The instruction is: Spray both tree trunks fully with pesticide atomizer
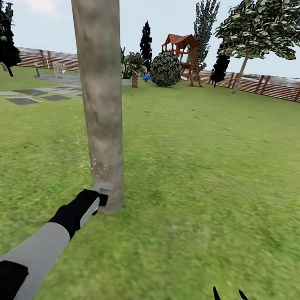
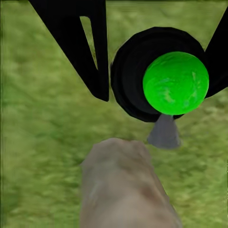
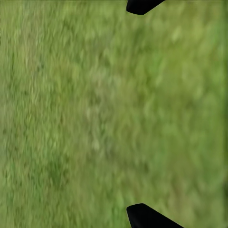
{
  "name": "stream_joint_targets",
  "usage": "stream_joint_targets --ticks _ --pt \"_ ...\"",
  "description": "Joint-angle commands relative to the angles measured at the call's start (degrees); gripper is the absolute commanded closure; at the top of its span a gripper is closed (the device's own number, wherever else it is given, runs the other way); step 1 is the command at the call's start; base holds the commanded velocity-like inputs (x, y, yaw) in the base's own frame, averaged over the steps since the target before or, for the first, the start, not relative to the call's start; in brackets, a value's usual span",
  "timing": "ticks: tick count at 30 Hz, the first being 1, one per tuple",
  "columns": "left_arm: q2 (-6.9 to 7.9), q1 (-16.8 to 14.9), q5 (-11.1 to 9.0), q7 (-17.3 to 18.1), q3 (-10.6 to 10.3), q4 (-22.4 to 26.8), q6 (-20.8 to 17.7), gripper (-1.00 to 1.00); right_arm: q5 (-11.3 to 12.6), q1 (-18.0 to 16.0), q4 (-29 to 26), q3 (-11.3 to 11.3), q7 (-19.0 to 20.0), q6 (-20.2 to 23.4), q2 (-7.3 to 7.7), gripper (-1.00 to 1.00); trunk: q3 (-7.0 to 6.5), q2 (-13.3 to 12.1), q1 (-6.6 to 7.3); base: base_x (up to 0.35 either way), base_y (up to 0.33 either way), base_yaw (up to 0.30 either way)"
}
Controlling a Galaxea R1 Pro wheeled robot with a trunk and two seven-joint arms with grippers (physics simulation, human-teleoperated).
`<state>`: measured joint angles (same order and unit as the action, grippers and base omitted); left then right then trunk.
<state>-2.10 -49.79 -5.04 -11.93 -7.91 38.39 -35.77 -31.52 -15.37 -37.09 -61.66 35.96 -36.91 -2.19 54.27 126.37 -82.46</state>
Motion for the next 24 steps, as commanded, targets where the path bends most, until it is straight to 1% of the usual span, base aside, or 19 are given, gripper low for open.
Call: stream_joint_targets --ticks 1,3,4,5,6,7,9,11,14,15,16,17,20,22,23,24 --pt "0.29 -0.39 -0.50 -0.46 -0.19 0.09 -1.17 1.00 -0.38 -0.08 -0.08 -0.48 0.42 -0.26 -0.06 -1.00 0.05 0.02 0.01 0.000 0.000 0.000" --pt "1.10 -1.15 -0.43 -0.46 -0.06 0.10 -1.71 1.00 -0.38 -0.08 -0.09 -0.48 0.42 -0.25 -0.09 -1.00 0.05 0.02 0.01 0.000 0.000 0.000" --pt "2.22 -1.45 -0.47 -0.46 0.01 0.10 -1.82 1.00 -0.38 -0.09 -0.09 -0.48 0.42 -0.24 -0.09 -1.00 0.05 0.02 0.01 0.000 0.000 -0.037" --pt "3.75 -1.62 -0.62 -0.42 0.10 0.08 -1.88 1.00 -0.38 -0.10 -0.09 -0.48 0.42 -0.23 -0.08 -1.00 0.05 0.02 0.01 0.000 0.000 -0.115" --pt "6.49 -1.74 -0.95 -0.33 0.27 -0.04 -1.92 1.00 -0.38 -0.10 -0.09 -0.48 0.42 -0.19 -0.07 -1.00 0.05 0.02 0.01 0.000 0.000 -0.232" --pt "8.35 -1.74 -1.29 -0.31 0.32 -0.16 -1.93 1.00 -0.38 -0.10 -0.09 -0.48 0.42 -0.19 -0.09 -1.00 0.05 0.02 0.01 0.000 0.000 -0.237" --pt "9.40 -1.46 -1.52 -0.31 0.28 -0.27 -1.91 1.00 -0.38 -0.10 -0.09 -0.48 0.42 -0.20 -0.09 -1.00 0.05 0.02 0.01 0.000 0.000 -0.114" --pt "8.95 -1.16 -1.47 -0.38 0.22 -0.22 -1.80 1.00 -0.38 -0.09 -0.09 -0.48 0.42 -0.25 -0.10 -1.00 0.05 0.02 0.01 0.000 0.000 -0.024" --pt "4.65 -1.18 -1.14 -0.51 -0.01 0.19 -1.71 1.00 -0.38 -0.10 -0.09 -0.48 0.42 -0.25 -0.10 -1.00 0.05 0.02 0.01 -0.102 0.000 -0.003" --pt "3.76 -1.25 -1.10 -0.53 -0.04 0.30 -1.70 1.00 -0.38 -0.10 -0.09 -0.48 0.42 -0.26 -0.10 -1.00 0.05 0.02 0.01 -0.257 0.000 -0.001" --pt "1.29 -1.44 -1.00 -0.64 -0.08 0.87 -1.75 1.00 -0.38 -0.09 -0.09 -0.48 0.42 -0.25 -0.10 -1.00 0.05 0.02 0.01 -0.285 0.000 0.000" --pt "0.77 -1.58 -1.01 -0.64 -0.08 0.97 -1.75 1.00 -0.38 -0.08 -0.09 -0.48 0.42 -0.24 -0.10 -1.00 0.05 0.02 0.01 -0.156 0.000 0.000" --pt "0.26 -1.84 -0.95 -0.64 -0.09 1.13 -1.83 1.00 -0.38 -0.10 -0.09 -0.48 0.42 -0.26 -0.10 -1.00 0.05 0.02 0.01 -0.052 0.000 0.000" --pt "1.21 -2.07 -0.73 -0.76 0.17 2.41 -2.04 1.00 -0.38 -0.09 -0.09 -0.48 0.42 -0.26 -0.10 -1.00 0.05 0.02 0.01 -0.004 0.000 0.000" --pt "2.22 -2.37 -0.79 -0.77 0.26 2.95 -2.53 1.00 -0.36 -0.10 -0.09 -0.48 0.42 -0.23 -0.10 -1.00 0.05 0.02 0.01 -0.001 0.000 0.000" --pt "3.56 -2.58 -0.98 -0.69 0.32 3.19 -3.32 1.00 -0.36 -0.10 -0.09 -0.48 0.42 -0.23 -0.08 -1.00 0.05 0.02 0.01 0.000 0.000 0.000"
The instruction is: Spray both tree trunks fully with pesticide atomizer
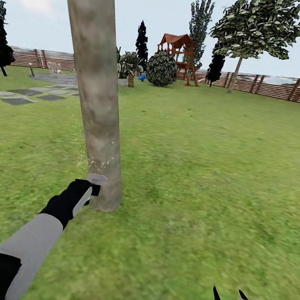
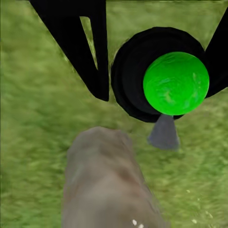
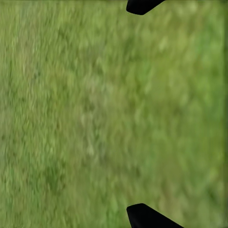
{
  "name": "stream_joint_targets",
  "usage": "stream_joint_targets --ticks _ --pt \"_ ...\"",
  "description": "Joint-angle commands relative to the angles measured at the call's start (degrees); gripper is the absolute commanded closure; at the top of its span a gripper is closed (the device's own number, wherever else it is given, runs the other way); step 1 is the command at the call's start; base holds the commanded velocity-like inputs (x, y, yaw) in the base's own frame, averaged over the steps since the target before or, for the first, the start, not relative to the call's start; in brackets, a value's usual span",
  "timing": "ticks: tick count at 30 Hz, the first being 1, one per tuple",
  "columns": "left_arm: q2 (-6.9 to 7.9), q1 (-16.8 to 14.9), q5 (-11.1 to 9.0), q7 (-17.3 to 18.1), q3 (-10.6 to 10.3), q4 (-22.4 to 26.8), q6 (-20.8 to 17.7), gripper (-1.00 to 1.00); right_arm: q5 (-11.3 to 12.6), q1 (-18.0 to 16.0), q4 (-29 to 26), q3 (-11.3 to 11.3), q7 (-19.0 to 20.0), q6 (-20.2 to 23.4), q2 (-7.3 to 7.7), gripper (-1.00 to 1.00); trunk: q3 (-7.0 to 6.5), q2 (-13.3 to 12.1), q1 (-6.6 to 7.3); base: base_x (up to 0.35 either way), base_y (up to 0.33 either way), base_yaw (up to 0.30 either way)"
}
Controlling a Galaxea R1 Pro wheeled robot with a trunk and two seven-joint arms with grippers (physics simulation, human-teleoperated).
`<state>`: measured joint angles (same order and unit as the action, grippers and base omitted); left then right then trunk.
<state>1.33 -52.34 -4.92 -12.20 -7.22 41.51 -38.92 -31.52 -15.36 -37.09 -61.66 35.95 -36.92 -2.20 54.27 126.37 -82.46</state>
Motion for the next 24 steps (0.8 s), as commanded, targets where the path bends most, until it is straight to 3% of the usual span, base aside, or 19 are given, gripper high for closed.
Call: stream_joint_targets --ticks 1,2,4,6,9,11,14,17,20,22,24 --pt "2.22 -0.25 -1.38 -0.35 -0.25 0.29 -1.26 1.00 -0.37 -0.10 -0.09 -0.48 0.44 -0.21 -0.06 -1.00 0.05 0.02 0.01 0.000 0.000 0.000" --pt "4.14 -0.39 -1.74 -0.31 0.31 0.47 -2.01 1.00 -0.37 -0.10 -0.09 -0.48 0.44 -0.23 -0.07 -1.00 0.05 0.02 0.01 0.000 0.000 0.000" --pt "4.52 -0.40 -1.94 -0.34 0.63 1.48 -2.43 1.00 -0.38 -0.10 -0.09 -0.48 0.44 -0.24 -0.08 -1.00 0.05 0.02 0.01 -0.011 0.000 0.000" --pt "3.34 -0.21 -1.89 -0.36 0.66 4.89 -2.78 1.00 -0.38 -0.10 -0.09 -0.48 0.44 -0.23 -0.08 -1.00 0.05 0.02 0.01 -0.204 0.000 0.000" --pt "-0.81 -0.09 -1.48 -0.48 0.56 10.19 -5.71 1.00 -0.38 -0.10 -0.09 -0.48 0.44 -0.26 -0.08 -1.00 0.05 0.02 0.01 -0.317 0.000 0.000" --pt "-1.91 -0.30 -1.43 -0.52 0.50 11.25 -6.52 1.00 -0.38 -0.10 -0.09 -0.48 0.44 -0.25 -0.08 -1.00 0.05 0.02 0.01 -0.326 0.000 0.000" --pt "-2.32 -0.42 -1.39 -0.47 0.52 12.81 -7.01 1.00 -0.37 -0.10 -0.10 -0.48 0.44 -0.23 -0.08 -1.00 0.05 0.02 0.01 -0.113 0.000 0.000" --pt "-1.68 -0.47 -1.21 -0.51 0.73 14.73 -9.36 1.00 -0.38 -0.08 -0.09 -0.48 0.44 -0.26 -0.08 -1.00 0.05 0.02 0.01 -0.017 0.000 0.000" --pt "1.17 -0.96 -1.37 -0.59 1.34 15.61 -10.68 1.00 -0.36 -0.10 -0.09 -0.48 0.44 -0.21 -0.08 -1.00 0.05 0.02 0.01 -0.003 0.000 0.000" --pt "3.25 -1.06 -1.54 -0.56 3.02 15.70 -10.80 1.00 -0.38 -0.09 -0.09 -0.48 0.44 -0.25 -0.08 -1.00 0.05 0.02 0.01 0.000 0.000 0.000" --pt "3.56 -0.65 -1.61 -0.86 3.80 15.77 -10.45 1.00 -0.38 -0.10 -0.09 -0.48 0.44 -0.23 -0.08 -1.00 0.05 0.02 0.01 0.000 0.000 0.000"
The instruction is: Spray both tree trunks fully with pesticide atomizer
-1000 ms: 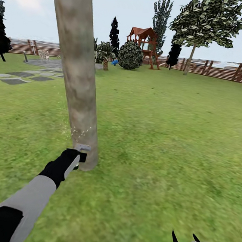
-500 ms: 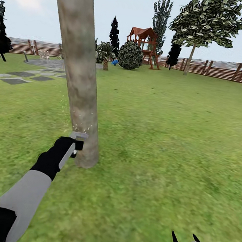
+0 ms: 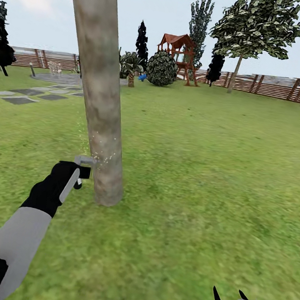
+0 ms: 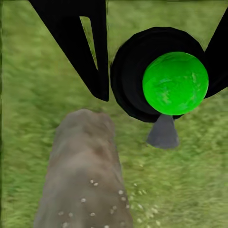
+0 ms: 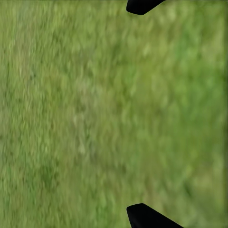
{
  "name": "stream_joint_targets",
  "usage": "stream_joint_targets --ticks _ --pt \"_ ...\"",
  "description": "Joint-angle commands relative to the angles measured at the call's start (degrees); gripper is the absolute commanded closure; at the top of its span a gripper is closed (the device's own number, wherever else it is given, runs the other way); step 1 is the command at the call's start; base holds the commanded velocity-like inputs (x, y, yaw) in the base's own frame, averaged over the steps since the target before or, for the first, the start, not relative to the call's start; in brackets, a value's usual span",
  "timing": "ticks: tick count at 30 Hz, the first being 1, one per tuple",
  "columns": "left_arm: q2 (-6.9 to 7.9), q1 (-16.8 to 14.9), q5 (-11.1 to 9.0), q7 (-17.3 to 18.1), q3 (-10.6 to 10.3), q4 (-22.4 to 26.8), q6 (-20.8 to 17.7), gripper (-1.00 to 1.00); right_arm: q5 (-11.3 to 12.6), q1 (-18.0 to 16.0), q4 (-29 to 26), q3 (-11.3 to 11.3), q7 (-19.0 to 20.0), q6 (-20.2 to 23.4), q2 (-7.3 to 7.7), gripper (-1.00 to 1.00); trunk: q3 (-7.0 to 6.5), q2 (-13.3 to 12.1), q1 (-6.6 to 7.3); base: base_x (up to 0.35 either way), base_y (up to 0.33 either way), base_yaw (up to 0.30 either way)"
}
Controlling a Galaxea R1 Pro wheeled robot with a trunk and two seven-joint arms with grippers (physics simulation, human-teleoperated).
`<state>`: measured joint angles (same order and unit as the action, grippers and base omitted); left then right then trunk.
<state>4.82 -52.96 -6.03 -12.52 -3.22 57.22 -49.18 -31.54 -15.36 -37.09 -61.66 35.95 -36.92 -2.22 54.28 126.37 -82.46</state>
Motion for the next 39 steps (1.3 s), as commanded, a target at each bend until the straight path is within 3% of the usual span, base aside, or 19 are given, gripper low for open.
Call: stream_joint_targets --ticks 1,3,8,10,13,14,15,17,20,23,28,31,33,34,37,39 --pt "-0.13 0.12 -0.63 -0.55 -0.21 0.11 -0.08 1.00 -0.36 -0.10 -0.09 -0.48 0.44 -0.22 -0.06 -1.00 0.05 0.03 0.01 0.000 0.000 0.000" --pt "-1.12 0.26 -0.78 -0.20 -0.32 0.15 -0.04 1.00 -0.36 -0.08 -0.09 -0.48 0.44 -0.22 -0.07 -1.00 0.05 0.03 0.01 0.092 0.000 0.000" --pt "-6.38 0.15 -0.41 -0.27 -0.55 0.17 0.04 1.00 -0.36 -0.10 -0.09 -0.48 0.44 -0.21 -0.06 -1.00 0.05 0.03 0.01 0.208 0.000 0.000" --pt "-6.79 0.08 -0.27 -0.41 -0.59 0.17 0.10 1.00 -0.36 -0.10 -0.09 -0.48 0.44 -0.20 -0.07 -1.00 0.05 0.03 0.01 0.020 0.000 0.000" --pt "-5.62 -0.07 0.00 -0.51 -0.21 -0.06 0.07 1.00 -0.36 -0.09 -0.09 -0.48 0.44 -0.20 -0.06 -1.00 0.05 0.03 0.01 0.004 0.000 0.000" --pt "-4.20 -0.10 0.00 -0.55 -0.13 -0.12 0.07 1.00 -0.36 -0.08 -0.09 -0.48 0.44 -0.20 -0.06 -1.00 0.05 0.03 0.01 0.000 0.000 0.000" --pt "-0.86 -0.04 -0.08 -0.64 0.01 -0.17 0.15 1.00 -0.36 -0.10 -0.09 -0.48 0.44 -0.20 -0.07 -1.00 0.05 0.03 0.01 0.000 0.000 0.000" --pt "-0.24 0.19 -0.23 -0.63 -0.07 -0.09 0.45 1.00 -0.36 -0.10 -0.09 -0.48 0.44 -0.18 -0.07 -1.00 0.05 0.03 0.01 0.000 0.000 0.000" --pt "-0.69 0.34 -0.59 -0.45 -0.27 0.00 0.68 1.00 -0.36 -0.08 -0.09 -0.48 0.44 -0.19 -0.07 -1.00 0.05 0.03 0.01 0.135 0.000 0.000" --pt "-3.02 0.36 -0.60 -0.10 -0.27 0.01 0.68 1.00 -0.36 -0.09 -0.01 -0.48 0.44 -0.18 -0.05 -1.00 0.05 0.03 0.01 0.306 0.000 0.000" --pt "-4.78 0.33 -0.43 -0.10 -0.31 0.12 0.66 1.00 -0.36 -0.09 0.00 -0.48 0.44 -0.19 -0.07 -1.00 0.05 0.03 0.01 0.270 0.000 0.000" --pt "-3.92 0.46 -0.08 -0.02 -0.31 -0.05 0.78 1.00 -0.36 -0.09 0.00 -0.48 0.44 -0.18 -0.07 -1.00 0.05 0.03 0.01 0.020 0.000 0.000" --pt "0.15 1.08 -0.29 0.02 -0.06 -0.25 0.91 1.00 -0.36 -0.09 0.00 -0.48 0.44 -0.17 -0.07 -1.00 0.05 0.03 0.01 0.001 0.000 0.000" --pt "0.86 1.13 -0.33 0.03 -0.01 -0.29 0.92 1.00 -0.36 -0.10 -0.01 -0.48 0.44 -0.17 -0.07 -1.00 0.05 0.03 0.01 0.000 0.000 0.000" --pt "1.09 1.18 -0.33 0.04 -0.30 -0.46 0.92 1.00 -0.36 -0.10 -0.01 -0.48 0.44 -0.17 -0.07 -1.00 0.05 0.03 0.01 0.000 0.000 0.000" --pt "-0.74 1.26 -0.38 0.04 -0.89 -0.59 0.92 1.00 -0.36 -0.10 0.00 -0.48 0.44 -0.18 -0.07 -1.00 0.05 0.03 0.01 0.000 0.000 0.000"
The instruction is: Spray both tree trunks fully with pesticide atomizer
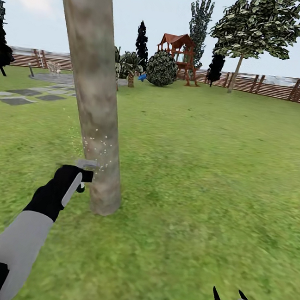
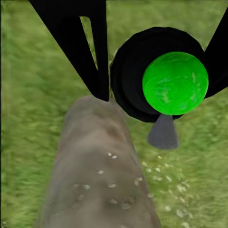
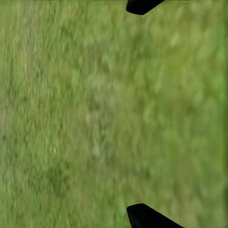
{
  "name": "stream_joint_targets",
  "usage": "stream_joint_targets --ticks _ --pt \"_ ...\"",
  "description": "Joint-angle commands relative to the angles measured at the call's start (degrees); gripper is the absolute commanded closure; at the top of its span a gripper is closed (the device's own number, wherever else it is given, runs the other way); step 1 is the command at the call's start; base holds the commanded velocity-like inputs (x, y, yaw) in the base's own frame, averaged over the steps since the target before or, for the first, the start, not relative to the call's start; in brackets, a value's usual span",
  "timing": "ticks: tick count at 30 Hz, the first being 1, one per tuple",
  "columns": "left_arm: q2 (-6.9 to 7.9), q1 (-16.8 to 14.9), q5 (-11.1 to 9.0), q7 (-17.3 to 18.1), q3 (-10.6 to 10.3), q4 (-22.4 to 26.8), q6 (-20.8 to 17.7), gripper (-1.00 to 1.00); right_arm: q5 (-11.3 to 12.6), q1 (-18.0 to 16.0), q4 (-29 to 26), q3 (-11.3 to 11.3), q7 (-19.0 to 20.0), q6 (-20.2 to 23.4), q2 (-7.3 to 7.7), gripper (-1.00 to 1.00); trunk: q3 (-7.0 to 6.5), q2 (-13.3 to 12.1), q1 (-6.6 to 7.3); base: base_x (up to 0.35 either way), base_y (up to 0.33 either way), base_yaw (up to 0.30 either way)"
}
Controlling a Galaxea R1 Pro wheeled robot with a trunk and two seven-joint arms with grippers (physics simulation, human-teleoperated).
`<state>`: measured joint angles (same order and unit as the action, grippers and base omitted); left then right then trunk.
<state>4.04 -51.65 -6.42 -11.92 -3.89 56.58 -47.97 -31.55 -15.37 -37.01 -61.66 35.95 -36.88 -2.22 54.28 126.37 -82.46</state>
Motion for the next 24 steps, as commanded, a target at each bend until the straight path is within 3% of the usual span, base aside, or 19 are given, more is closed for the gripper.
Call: stream_joint_targets --ticks 1,4,6,8,11,13,15,20,24 --pt "-1.06 -0.04 0.06 -0.67 -0.77 0.03 -0.28 1.00 -0.36 -0.10 -0.10 -0.48 0.44 -0.22 -0.07 -1.00 0.05 0.03 0.01 0.000 0.000 0.000" --pt "-3.58 -0.03 -0.07 -0.61 -1.80 0.02 -0.30 1.00 -0.36 -0.10 -0.11 -0.48 0.44 -0.21 -0.07 -1.00 0.05 0.03 0.01 0.000 0.000 0.000" --pt "-4.28 -0.03 0.03 -0.64 -1.95 0.24 -0.35 1.00 -0.36 -0.10 -0.10 -0.48 0.44 -0.21 -0.07 -1.00 0.05 0.03 0.01 0.000 0.000 0.000" --pt "-3.91 -0.03 0.16 -0.63 -1.73 0.35 -0.37 1.00 -0.36 -0.09 -0.11 -0.48 0.44 -0.23 -0.07 -1.00 0.05 0.03 0.01 0.000 0.000 0.000" --pt "0.45 -0.09 -0.19 -0.51 1.00 0.59 -0.53 1.00 -0.36 -0.10 -0.09 -0.48 0.44 -0.22 -0.07 -1.00 0.05 0.03 0.01 0.000 0.000 0.000" --pt "1.72 -0.11 -0.35 -0.49 1.70 0.73 -0.55 1.00 -0.36 -0.09 -0.08 -0.48 0.44 -0.23 -0.07 -1.00 0.05 0.03 0.01 0.000 0.000 0.000" --pt "1.46 -0.11 -0.28 -0.48 1.37 2.16 -0.46 1.00 -0.36 -0.10 -0.08 -0.48 0.44 -0.21 -0.07 -1.00 0.05 0.03 0.01 0.000 0.000 0.000" --pt "-1.88 -0.05 0.13 -0.94 -2.49 5.68 -0.64 1.00 -0.36 -0.08 -0.08 -0.48 0.44 -0.21 -0.07 -1.00 0.05 0.03 0.01 -0.129 0.000 0.000" --pt "-0.88 -0.12 0.36 -0.87 -1.84 6.20 -0.97 1.00 -0.36 -0.10 -0.05 -0.48 0.44 -0.21 -0.07 -1.00 0.05 0.03 0.01 -0.020 0.000 0.000"
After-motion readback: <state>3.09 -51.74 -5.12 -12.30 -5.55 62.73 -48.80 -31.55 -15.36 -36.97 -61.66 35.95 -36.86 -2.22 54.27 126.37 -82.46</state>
